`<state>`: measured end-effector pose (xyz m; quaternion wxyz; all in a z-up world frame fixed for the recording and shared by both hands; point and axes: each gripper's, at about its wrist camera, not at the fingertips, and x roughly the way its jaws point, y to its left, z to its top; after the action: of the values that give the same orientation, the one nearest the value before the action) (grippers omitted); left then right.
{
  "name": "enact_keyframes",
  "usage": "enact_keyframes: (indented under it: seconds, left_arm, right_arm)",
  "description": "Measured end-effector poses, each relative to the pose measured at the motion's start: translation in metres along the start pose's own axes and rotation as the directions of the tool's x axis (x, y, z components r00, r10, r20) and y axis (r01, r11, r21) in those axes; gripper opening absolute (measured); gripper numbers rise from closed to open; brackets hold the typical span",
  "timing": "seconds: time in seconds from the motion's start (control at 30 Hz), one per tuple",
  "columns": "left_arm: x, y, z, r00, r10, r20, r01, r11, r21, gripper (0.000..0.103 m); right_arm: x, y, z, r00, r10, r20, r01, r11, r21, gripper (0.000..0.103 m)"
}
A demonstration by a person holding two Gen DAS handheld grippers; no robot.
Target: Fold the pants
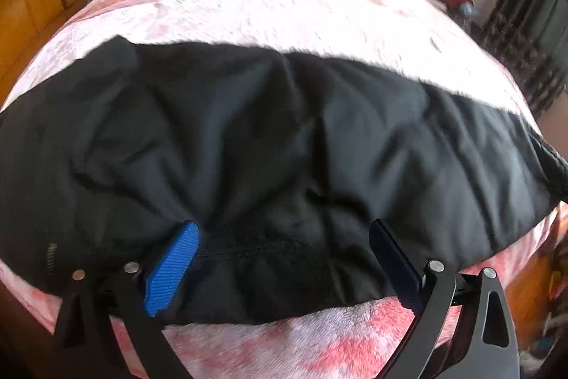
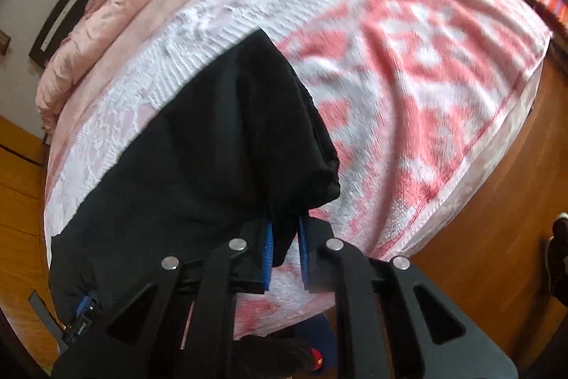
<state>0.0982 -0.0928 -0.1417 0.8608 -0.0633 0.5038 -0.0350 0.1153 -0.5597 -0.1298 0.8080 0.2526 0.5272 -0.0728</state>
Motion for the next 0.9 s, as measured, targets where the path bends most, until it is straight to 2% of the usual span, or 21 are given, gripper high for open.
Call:
enact_keyframes:
  seconds: [0.1,0.27,0.47,0.67,0.77,0.9]
  left_arm:
    - [-0.022,0.022,0.000,0.998,0.016,0.053,-0.015,0.999,-0.030,0.097]
    - [-0.038,0.057,-0.006,0.995,0.053,0.081,-0.047,0.996,-0.079,0.097]
    - [-0.051,0.084,-0.014,0.992,0.087,0.096,-0.075,0.990,-0.120,0.097]
    - [-0.063,0.104,-0.019,0.985,0.131,0.116,-0.115,0.984,-0.135,0.097]
    - [-0.072,0.118,-0.019,0.979,0.154,0.132,-0.132,0.978,-0.164,0.097]
    - [-0.080,0.137,-0.020,0.972,0.184,0.145,-0.151,0.966,-0.209,0.097]
  right_arm:
    - [-0.026,0.021,0.004,0.997,0.061,0.057,-0.058,0.997,-0.042,0.011]
    - [-0.065,0.090,0.003,0.981,0.143,0.131,-0.113,0.972,-0.208,0.011]
    - [-0.088,0.190,-0.020,0.958,0.234,0.164,-0.143,0.891,-0.431,0.012]
    - [-0.079,0.280,-0.060,0.943,0.323,0.077,-0.219,0.779,-0.588,0.012]
    - [-0.060,0.314,-0.082,0.945,0.328,0.005,-0.252,0.734,-0.630,0.012]
    - [-0.024,0.346,-0.112,0.952,0.293,-0.086,-0.272,0.686,-0.675,0.012]
